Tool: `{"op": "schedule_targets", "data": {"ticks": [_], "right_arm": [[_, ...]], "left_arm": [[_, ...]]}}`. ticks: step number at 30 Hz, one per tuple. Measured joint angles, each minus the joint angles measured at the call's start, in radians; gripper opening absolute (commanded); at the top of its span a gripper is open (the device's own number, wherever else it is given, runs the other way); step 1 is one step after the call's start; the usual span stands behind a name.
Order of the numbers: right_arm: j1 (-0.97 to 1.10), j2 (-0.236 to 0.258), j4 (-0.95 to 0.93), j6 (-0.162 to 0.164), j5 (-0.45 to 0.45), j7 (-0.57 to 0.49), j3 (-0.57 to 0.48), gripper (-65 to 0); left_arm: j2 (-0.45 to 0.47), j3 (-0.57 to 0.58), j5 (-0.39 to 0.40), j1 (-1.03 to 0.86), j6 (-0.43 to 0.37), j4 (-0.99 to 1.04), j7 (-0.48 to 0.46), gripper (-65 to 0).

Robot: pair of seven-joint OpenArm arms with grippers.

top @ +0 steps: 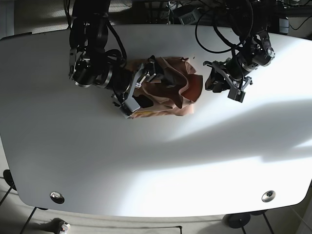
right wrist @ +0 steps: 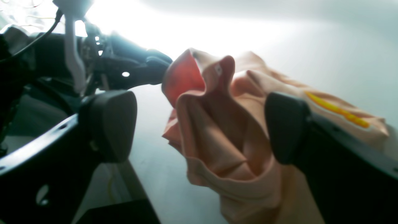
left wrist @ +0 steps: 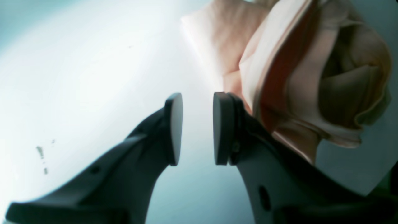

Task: Fold the T-shirt properly
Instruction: 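Press the bundled shirt with the right gripper while left gripper withdraws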

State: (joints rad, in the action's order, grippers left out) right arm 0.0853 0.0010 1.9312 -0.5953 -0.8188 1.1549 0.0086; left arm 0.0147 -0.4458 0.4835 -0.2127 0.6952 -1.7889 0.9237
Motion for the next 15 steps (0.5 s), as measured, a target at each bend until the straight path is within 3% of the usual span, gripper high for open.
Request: {"op": "schedule_targets", "data": {"ticks": [4,8,9,11,13,15], "right_arm": [[0.006,0.053,-0.002,0.010,-0.034,-0.003,-0.004,-2.4],[0.001,0.080,-0.037,0.011,-0.034,-0.009,-0.113,-4.6],[-0.018,0.082,-0.066,0.012,-0.035,-0.046,-0.154,-11.6],[-0.034,0.090,-0.114,0.012,-0.040,-0.081,-0.213,-31.4],[-0.035,0.117,-0.142,0.013,-0.020,-0.082,-0.266,-37.3],[-0.042,0.136,-0.147,0.013,0.102,-0.071,-0.320,-37.3]], "left_arm": [[0.081,-0.166,-0.005,-0.003,0.001,-0.002,0.002,-50.4],[0.139,-0.180,-0.004,-0.002,0.002,-0.002,0.002,-50.4],[0.151,-0.180,-0.004,-0.001,0.001,-0.002,0.002,-50.4],[0.154,-0.180,-0.004,-0.002,0.002,-0.002,0.003,-50.4],[0.146,-0.180,-0.005,-0.003,0.002,-0.002,0.003,-50.4],[0.143,-0.180,-0.005,-0.004,0.002,-0.002,0.003,-50.4]]}}
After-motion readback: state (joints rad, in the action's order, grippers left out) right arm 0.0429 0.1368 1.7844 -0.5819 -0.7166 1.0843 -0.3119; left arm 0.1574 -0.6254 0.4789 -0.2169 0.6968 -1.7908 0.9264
